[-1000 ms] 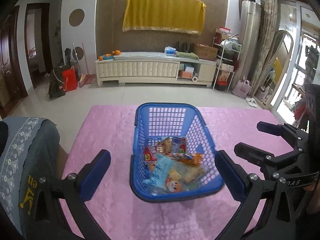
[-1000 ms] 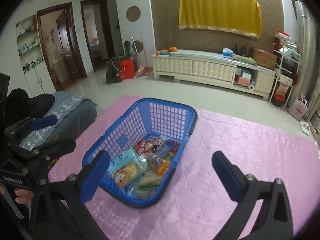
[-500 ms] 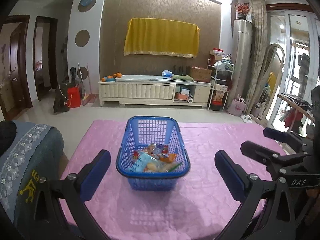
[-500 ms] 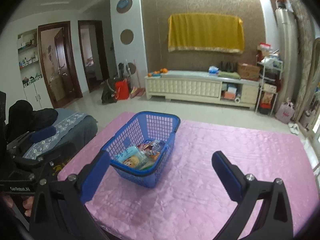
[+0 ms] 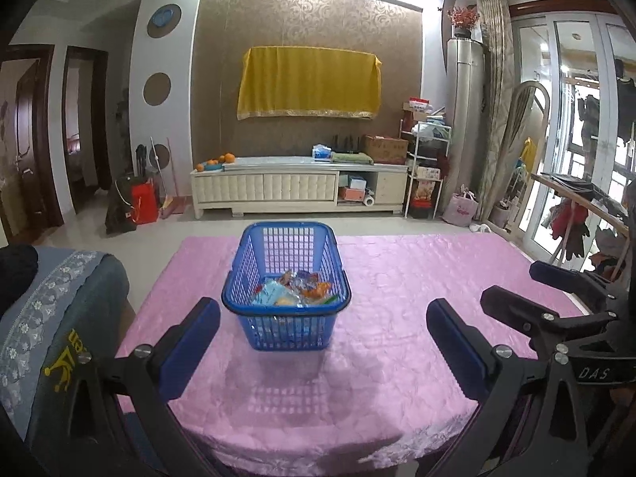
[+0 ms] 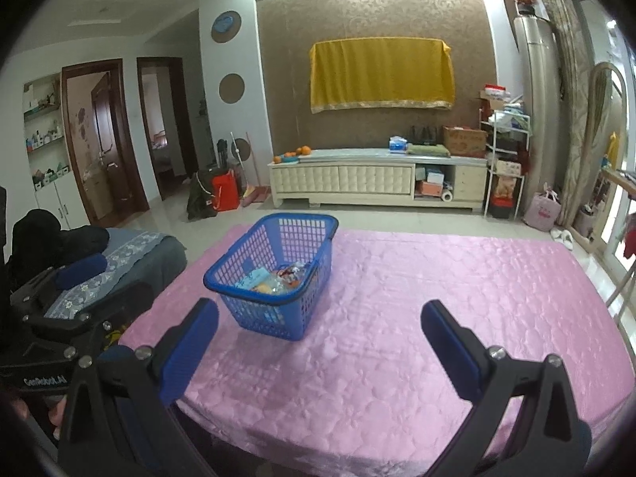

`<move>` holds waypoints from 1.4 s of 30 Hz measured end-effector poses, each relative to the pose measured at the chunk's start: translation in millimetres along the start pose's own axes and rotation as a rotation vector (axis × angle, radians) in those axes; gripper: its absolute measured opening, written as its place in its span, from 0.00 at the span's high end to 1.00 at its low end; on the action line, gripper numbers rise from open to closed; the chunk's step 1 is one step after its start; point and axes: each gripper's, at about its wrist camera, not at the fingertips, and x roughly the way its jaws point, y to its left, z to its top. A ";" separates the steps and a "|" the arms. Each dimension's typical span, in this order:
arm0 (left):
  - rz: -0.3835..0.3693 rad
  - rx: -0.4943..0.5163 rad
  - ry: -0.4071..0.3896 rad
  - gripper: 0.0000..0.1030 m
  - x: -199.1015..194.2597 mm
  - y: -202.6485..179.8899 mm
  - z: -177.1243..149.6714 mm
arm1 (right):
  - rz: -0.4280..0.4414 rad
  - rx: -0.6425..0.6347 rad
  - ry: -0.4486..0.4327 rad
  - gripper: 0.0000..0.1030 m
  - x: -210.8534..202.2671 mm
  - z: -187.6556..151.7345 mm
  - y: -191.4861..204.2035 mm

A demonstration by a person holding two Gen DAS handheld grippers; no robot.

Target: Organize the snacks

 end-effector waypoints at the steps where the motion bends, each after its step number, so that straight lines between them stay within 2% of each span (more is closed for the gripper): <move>1: -0.003 0.000 0.003 0.00 -1.8 0.7 -3.4 | 0.006 0.005 0.014 0.00 1.9 -2.7 0.2; 9: 0.028 0.004 0.009 0.00 -10.1 1.7 -14.1 | 0.021 0.016 0.032 0.00 -6.1 -14.9 2.8; 42: -0.009 -0.002 0.013 0.00 -17.2 -1.8 -12.0 | -0.001 0.030 0.025 0.00 -22.4 -15.0 3.1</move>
